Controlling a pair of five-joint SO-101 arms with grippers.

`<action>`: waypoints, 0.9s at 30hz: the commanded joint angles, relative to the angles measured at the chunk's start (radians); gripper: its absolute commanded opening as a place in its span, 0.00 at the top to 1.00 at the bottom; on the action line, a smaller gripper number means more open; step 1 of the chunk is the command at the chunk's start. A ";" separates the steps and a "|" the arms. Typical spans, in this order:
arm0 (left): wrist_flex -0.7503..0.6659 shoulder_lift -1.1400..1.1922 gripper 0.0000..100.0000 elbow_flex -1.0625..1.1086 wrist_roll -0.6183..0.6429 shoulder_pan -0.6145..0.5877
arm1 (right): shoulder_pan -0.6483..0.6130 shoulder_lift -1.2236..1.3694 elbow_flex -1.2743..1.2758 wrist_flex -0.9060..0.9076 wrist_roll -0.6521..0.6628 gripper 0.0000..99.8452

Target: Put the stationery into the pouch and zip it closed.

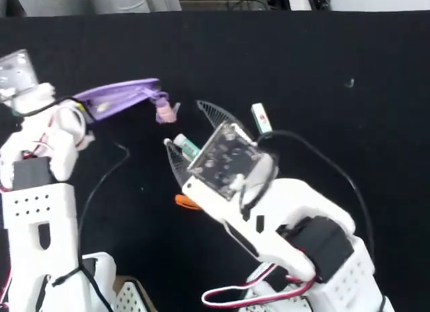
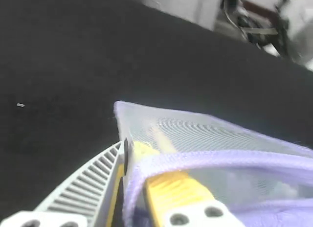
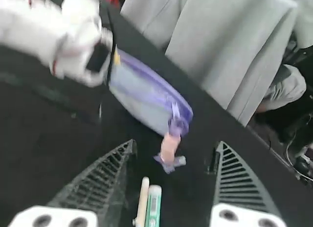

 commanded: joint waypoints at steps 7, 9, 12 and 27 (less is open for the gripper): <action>-0.092 -0.002 0.97 -0.036 -0.012 -0.214 | -0.006 0.081 0.294 -0.219 0.040 0.76; -0.092 -0.002 0.97 -0.041 -0.012 -0.251 | -0.006 0.147 0.328 -0.278 0.040 0.76; -0.109 -0.002 0.97 -0.039 -0.011 -0.286 | -0.006 0.274 0.349 -0.361 0.040 0.76; -0.117 -0.002 0.97 -0.039 -0.012 -0.315 | 0.149 0.957 0.122 -0.499 0.038 0.76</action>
